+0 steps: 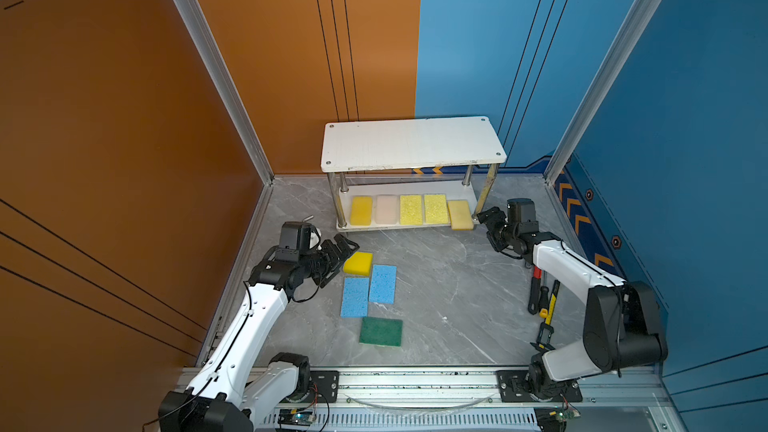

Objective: Place and organize the cleaning sponges onto the shelf

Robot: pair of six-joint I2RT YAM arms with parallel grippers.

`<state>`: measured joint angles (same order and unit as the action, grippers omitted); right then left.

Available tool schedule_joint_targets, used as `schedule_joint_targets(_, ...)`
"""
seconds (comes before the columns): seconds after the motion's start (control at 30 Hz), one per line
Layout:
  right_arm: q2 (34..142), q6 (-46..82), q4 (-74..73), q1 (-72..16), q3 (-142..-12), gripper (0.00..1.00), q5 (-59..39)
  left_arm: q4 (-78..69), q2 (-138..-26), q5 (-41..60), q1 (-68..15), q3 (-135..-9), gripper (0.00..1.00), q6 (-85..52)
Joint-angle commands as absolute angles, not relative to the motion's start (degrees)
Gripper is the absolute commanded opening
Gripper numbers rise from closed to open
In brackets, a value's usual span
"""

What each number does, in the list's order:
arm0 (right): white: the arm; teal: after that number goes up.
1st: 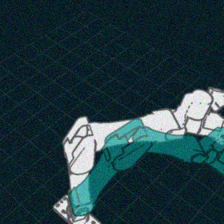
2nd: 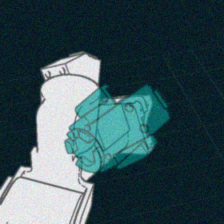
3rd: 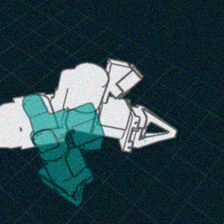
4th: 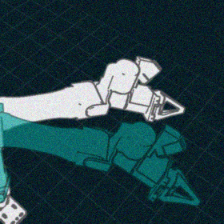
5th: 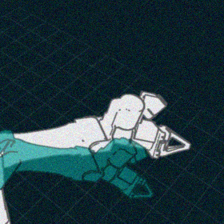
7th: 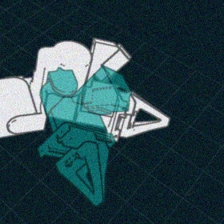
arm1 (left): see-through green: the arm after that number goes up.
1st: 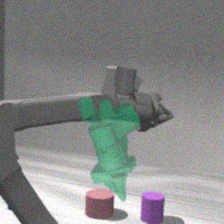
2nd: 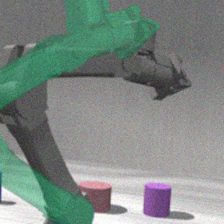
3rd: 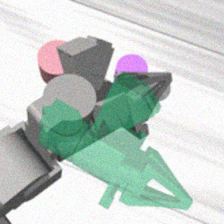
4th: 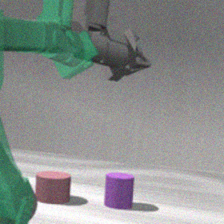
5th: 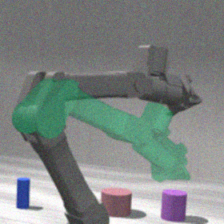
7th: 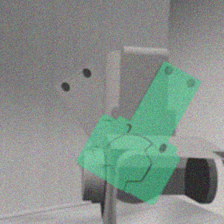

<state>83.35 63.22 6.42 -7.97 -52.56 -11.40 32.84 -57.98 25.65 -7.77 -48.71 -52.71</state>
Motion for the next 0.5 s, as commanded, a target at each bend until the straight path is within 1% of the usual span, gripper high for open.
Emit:
schedule_joint_targets(0.0, 80.45, 56.7, 18.82, -8.59, -49.64, 0.74, -14.61, 33.58, -58.31, 24.13, -7.11, -48.8, 0.98, -51.16)
schedule_joint_targets(0.03, 80.58, 55.84, 20.16, -8.67, -49.06, 0.68, -15.83, 33.53, -58.65, 24.04, -7.12, -48.73, 0.98, -50.97)
schedule_joint_targets(0.07, 81.14, 54.99, 20.89, -8.63, -48.72, 0.55, -17.46, 33.57, -59.13, 24.03, -7.1, -48.69, 0.98, -50.83)
schedule_joint_targets(0.13, 82.86, 54.25, 21.23, -8.4, -48.65, 0.2, -20.07, 33.42, -59.68, 23.93, -7.12, -48.77, 0.98, -50.86)
schedule_joint_targets(0.17, 83.7, 54.14, 21.19, -8.35, -49.07, 0.06, -21.16, 33.4, -59.77, 23.59, -7.2, -48.79, 0.98, -51.01)
schedule_joint_targets(0.2, 84.49, 53.91, 21.13, -8.35, -49.78, 0.0, -21.71, 33.4, -59.7, 23.3, -7.17, -48.93, 0.98, -51.06)
schedule_joint_targets(0.37, 90.02, 52.83, 21.05, -8.57, -55.35, 0.0, -22.69, 35.59, -56.63, 18.66, -6.18, -48.88, 0.98, -51.63)
schedule_joint_targets(0.47, 93.11, 53.61, 19.5, -8.59, -56.99, 0.0, -22.82, 36.12, -55.22, 18.8, -4.73, -47.66, 0.98, -52.35)
